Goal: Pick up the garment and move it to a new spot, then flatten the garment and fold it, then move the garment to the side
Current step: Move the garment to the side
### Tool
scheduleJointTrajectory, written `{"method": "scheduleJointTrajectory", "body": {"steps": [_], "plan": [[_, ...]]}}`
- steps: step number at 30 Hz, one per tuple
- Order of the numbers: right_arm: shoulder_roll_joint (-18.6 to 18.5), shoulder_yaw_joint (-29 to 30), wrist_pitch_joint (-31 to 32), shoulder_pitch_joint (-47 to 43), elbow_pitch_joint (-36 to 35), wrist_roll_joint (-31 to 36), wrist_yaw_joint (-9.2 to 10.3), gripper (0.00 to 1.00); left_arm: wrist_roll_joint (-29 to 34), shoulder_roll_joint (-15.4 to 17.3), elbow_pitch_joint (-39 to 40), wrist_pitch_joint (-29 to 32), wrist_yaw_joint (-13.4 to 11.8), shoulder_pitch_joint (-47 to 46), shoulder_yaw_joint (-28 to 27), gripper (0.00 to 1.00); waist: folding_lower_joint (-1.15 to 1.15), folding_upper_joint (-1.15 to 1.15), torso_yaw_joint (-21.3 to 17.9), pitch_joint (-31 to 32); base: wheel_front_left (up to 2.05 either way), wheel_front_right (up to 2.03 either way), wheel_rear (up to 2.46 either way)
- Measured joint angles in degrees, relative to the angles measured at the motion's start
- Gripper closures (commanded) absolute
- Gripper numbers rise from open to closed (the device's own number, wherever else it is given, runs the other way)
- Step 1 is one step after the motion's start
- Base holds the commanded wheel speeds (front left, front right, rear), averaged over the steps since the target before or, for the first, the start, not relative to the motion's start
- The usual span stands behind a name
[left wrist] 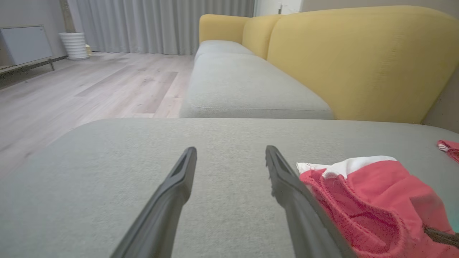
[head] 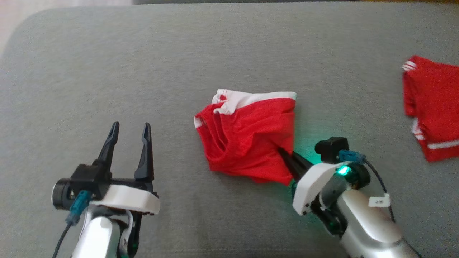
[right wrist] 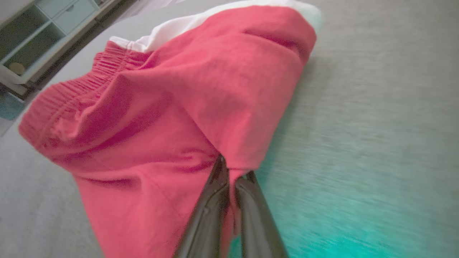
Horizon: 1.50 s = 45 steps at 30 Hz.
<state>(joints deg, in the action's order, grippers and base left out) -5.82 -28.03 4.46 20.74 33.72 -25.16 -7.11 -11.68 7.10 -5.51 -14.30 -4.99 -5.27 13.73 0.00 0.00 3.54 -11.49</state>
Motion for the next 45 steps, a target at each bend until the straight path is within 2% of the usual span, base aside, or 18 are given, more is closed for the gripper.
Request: {"method": "scheduleJointTrajectory", "body": {"steps": [8, 9, 14, 19, 29, 37, 45], "plan": [[-7.7, -0.8, 0.9, 0.6, -4.9, 1.2, 0.00, 1.00, 0.8, 0.2, 1.5, 0.0, 0.2, -0.4, -1.0, 0.00, 0.00, 0.00, -9.4, -0.7, 0.00, 0.00, 0.00], [-7.7, -0.8, 0.9, 0.6, -4.9, 1.2, 0.00, 1.00, 0.8, 0.2, 1.5, 0.0, 0.2, -0.4, -1.0, 0.00, 0.00, 0.00, -9.4, -0.7, 0.00, 0.00, 0.00], [-11.7, 2.2, 1.6, 5.9, -6.5, 1.5, 0.00, 1.00, 1.5, 0.3, 1.7, 0.0, 1.1, -4.2, -0.4, 0.00, 0.00, 0.00, -14.7, -2.8, 0.00, 0.00, 0.00], [-14.9, 6.1, 1.6, 12.4, -6.4, 1.5, 0.01, 1.00, 2.1, 0.3, 1.6, 0.0, 2.1, -7.6, 0.8, 0.00, 0.00, 0.00, -17.3, -6.5, 0.00, 0.00, 0.00], [-20.5, 14.3, 1.0, 19.4, -1.0, 2.5, 0.01, 1.00, 2.6, 0.8, 1.4, 0.0, 3.0, -10.3, 2.0, 0.00, 0.00, 0.00, -18.9, -12.0, 0.00, 0.00, 0.00], [-21.8, 19.2, 1.6, 23.0, 3.7, 6.9, 0.01, 1.00, 3.5, 0.9, 1.5, 0.0, 3.6, -13.0, 2.5, 0.00, 0.00, 0.00, -17.9, -15.6, 0.00, 0.00, 0.00], [-20.6, 24.9, 2.1, 25.0, 10.3, 12.9, 0.00, 1.00, 3.5, 0.5, 1.4, -0.4, 4.1, -15.2, 3.1, 0.00, 0.00, 0.00, -16.4, -18.1, 0.00, 0.00, 0.00]]}}
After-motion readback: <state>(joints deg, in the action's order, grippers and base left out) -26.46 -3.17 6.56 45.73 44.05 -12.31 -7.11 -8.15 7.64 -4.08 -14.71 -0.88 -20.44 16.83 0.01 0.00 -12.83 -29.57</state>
